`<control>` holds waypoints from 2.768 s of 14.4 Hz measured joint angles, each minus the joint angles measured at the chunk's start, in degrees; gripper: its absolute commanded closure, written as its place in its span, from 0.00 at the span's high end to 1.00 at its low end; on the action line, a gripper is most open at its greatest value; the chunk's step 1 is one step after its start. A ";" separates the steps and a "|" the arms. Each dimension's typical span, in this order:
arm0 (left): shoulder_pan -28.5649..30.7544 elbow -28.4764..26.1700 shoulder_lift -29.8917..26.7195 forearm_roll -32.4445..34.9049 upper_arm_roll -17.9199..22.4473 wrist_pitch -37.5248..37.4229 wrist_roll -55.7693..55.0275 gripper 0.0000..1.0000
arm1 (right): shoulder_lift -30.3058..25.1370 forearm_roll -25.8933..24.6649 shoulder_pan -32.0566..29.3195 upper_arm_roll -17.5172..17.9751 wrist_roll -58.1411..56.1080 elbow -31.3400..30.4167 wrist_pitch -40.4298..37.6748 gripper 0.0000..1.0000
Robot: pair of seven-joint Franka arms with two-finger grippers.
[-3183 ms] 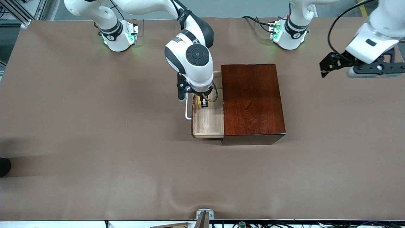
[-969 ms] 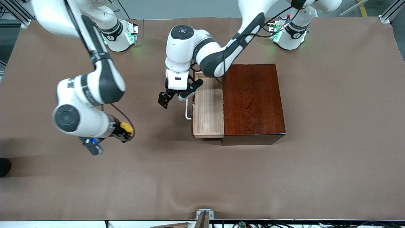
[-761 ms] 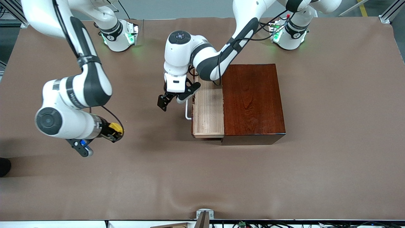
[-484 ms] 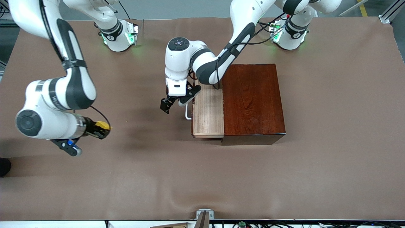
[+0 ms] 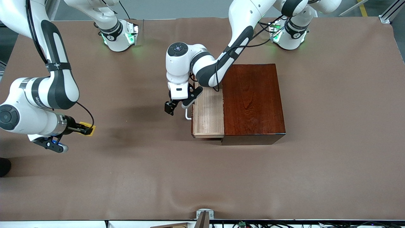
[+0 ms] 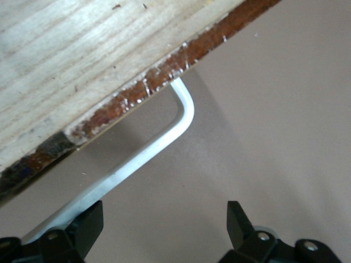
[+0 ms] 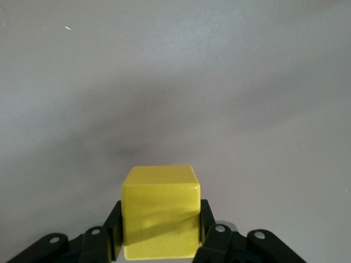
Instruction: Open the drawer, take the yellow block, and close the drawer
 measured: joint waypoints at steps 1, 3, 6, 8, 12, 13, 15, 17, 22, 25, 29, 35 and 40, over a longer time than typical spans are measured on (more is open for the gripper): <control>0.00 0.17 0.01 0.00 0.11 -0.70 -0.36 1.00 | -0.38 -0.31 -0.75 -0.01 -2.47 -1.41 1.44 0.10; 0.02 0.62 0.01 0.00 0.77 -2.55 -0.71 1.00 | -1.25 -0.78 -2.19 -0.01 -6.95 -4.30 4.32 0.10; 0.29 1.51 0.01 -0.01 1.34 -6.44 -0.84 1.00 | -2.25 -0.92 -3.98 -0.01 -11.49 -7.85 6.98 0.10; 0.65 1.91 -0.02 -0.04 1.33 -8.69 -1.35 1.00 | -2.87 -1.01 -5.28 -0.01 -14.59 -10.01 9.15 0.10; 1.28 2.48 -0.12 -0.04 1.37 -13.27 -1.45 1.00 | -3.42 -1.04 -7.14 -0.02 -18.88 -16.76 18.60 0.10; 1.57 2.57 -0.19 -0.04 1.40 -14.84 -1.45 1.00 | -3.43 -1.07 -7.27 -0.02 -19.03 -18.76 21.43 0.10; 2.30 2.61 -0.45 -0.03 1.56 -19.12 -1.45 1.00 | -3.41 -1.15 -7.32 -0.02 -19.08 -22.59 26.73 0.10; 2.95 2.59 -0.64 0.07 1.81 -23.58 -1.45 1.00 | -3.41 -1.21 -7.32 0.02 -19.09 -25.49 30.94 0.10; 3.19 2.47 -0.64 0.29 2.50 -27.84 -1.44 1.00 | -2.98 -1.29 -8.04 0.00 -19.10 -27.91 33.48 0.15; 3.17 2.49 -0.69 0.29 2.50 -27.86 -0.92 1.00 | -2.33 -1.34 -8.33 0.01 -19.12 -28.73 35.67 0.16; 2.64 3.25 -2.47 2.05 2.39 -27.25 4.40 1.00 | -1.23 -1.38 -8.34 0.05 -19.12 -29.49 37.67 0.33; 4.06 3.28 -19.25 3.84 2.72 -31.37 19.31 1.00 | -0.78 -1.41 -8.38 0.05 -19.11 -29.64 38.41 1.00; 12.55 2.44 -27.65 -0.47 2.62 -34.52 33.71 1.00 | -1.86 -1.41 -8.39 0.13 -19.11 -28.09 35.39 1.00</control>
